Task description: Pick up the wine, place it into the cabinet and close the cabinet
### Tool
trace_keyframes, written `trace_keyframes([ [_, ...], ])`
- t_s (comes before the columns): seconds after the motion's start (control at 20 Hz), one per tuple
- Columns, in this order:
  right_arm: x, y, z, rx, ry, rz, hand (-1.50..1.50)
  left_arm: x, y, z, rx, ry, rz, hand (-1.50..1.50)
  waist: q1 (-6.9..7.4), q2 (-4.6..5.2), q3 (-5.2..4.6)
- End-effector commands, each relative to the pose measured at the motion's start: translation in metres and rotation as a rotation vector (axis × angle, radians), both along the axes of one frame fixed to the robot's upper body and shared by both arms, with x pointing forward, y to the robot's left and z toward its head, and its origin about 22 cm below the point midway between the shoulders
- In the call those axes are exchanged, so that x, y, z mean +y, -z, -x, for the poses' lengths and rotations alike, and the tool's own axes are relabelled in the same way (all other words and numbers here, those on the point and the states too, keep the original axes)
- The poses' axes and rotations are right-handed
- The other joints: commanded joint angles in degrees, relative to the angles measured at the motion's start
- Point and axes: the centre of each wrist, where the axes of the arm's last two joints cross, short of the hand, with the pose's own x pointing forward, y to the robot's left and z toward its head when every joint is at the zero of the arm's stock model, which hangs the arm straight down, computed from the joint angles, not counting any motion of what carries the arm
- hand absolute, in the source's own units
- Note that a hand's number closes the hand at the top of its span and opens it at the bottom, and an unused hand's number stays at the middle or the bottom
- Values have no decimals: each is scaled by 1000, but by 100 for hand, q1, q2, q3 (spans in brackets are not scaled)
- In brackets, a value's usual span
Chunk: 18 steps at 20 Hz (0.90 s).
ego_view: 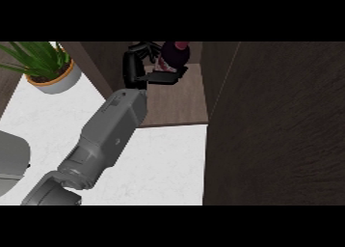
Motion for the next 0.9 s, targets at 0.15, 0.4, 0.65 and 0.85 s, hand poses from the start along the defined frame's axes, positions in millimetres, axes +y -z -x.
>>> trace_keyframes([
  [0.15,-3,-8,23,-36,-51,-6,-150,28,2,-7,56,-88,13,150,-60,88,-39],
  [0.4,-4,-5,16,-36,-33,2,-150,17,31,9,87,-88,-51,-150,-53,99,-39],
  [0.65,-10,-2,7,-26,-38,3,-150,23,22,3,104,-95,-76,-150,-26,100,-37],
  [0.85,2,-8,15,-32,-38,-10,-150,18,39,13,112,-112,-156,-150,-30,96,-43],
])
